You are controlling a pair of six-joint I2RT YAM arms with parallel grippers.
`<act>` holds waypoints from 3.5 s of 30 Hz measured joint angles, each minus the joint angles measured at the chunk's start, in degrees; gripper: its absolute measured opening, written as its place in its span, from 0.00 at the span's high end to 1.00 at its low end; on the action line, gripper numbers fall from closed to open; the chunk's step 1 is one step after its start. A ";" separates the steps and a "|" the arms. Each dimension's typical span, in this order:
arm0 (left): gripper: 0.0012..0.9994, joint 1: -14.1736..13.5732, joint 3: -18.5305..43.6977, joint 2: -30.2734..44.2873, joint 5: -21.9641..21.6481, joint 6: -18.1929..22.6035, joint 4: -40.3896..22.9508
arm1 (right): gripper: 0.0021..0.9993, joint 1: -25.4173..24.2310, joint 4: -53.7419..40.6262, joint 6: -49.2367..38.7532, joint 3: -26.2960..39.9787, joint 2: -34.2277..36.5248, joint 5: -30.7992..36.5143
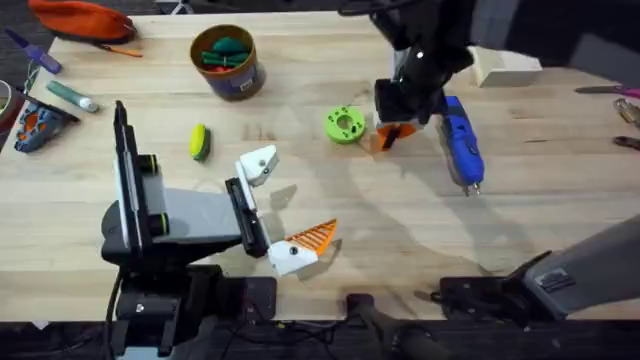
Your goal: Pick up the gripper from the table and insert it into the empty holder that is missing its gripper. Then pick up a screw, insert it into the mounting hole, and use the screwdriver to tighten it. Finally, clean up the table by picking up the vegetable and placing it into the bucket.
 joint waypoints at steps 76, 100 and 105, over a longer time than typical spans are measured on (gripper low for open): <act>0.01 0.00 0.00 0.02 -0.02 0.00 0.02 | 0.99 -16.98 112.31 33.61 -50.31 -9.98 -90.54; 0.01 0.01 0.00 0.01 0.00 0.00 0.00 | 0.99 -16.08 133.71 51.89 -55.55 -5.51 -90.56; 0.01 0.00 0.00 0.00 -0.02 0.00 0.00 | 0.99 -15.27 133.59 53.54 -54.70 -5.51 -90.56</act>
